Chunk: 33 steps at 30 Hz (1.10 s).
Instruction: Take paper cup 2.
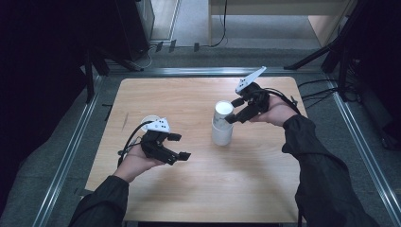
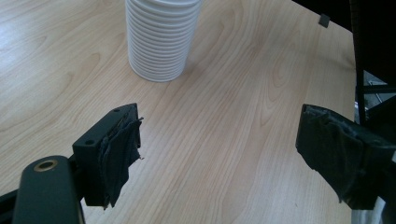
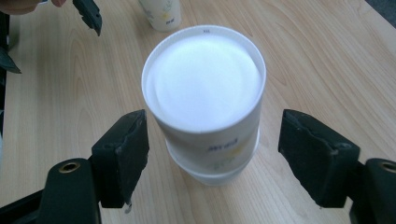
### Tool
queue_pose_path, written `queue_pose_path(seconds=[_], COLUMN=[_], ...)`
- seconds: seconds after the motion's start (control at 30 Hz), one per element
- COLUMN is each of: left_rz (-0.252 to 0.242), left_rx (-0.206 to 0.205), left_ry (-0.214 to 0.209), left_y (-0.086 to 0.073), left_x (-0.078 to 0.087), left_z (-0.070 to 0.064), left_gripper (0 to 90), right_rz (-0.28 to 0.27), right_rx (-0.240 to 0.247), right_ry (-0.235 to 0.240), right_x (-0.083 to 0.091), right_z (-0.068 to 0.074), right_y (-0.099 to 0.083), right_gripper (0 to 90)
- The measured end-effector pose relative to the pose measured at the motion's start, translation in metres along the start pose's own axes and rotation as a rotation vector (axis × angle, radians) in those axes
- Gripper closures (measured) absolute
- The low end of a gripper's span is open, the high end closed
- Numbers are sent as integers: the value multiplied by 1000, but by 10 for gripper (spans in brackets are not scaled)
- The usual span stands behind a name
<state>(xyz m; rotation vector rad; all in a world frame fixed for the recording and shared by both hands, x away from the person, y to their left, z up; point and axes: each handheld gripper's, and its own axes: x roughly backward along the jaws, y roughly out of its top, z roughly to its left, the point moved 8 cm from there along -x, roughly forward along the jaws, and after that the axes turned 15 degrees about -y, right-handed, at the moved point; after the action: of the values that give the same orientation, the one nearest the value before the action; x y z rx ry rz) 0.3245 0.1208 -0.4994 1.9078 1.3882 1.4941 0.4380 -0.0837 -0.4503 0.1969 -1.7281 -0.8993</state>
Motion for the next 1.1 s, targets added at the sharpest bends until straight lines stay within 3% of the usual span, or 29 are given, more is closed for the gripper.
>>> queue_pose_path(seconds=[0.57, 1.1], left_rz=[-6, 2], left_rx=[-10, -14], left_ry=[-11, -15], left_y=[2, 2], left_x=[-1, -2], left_z=[-4, -5], left_gripper=[144, 144], right_rz=[137, 155], right_rx=[81, 95], right_ry=[12, 5], right_x=[-22, -18], right_z=[8, 7], right_y=[17, 20], right_gripper=[244, 308])
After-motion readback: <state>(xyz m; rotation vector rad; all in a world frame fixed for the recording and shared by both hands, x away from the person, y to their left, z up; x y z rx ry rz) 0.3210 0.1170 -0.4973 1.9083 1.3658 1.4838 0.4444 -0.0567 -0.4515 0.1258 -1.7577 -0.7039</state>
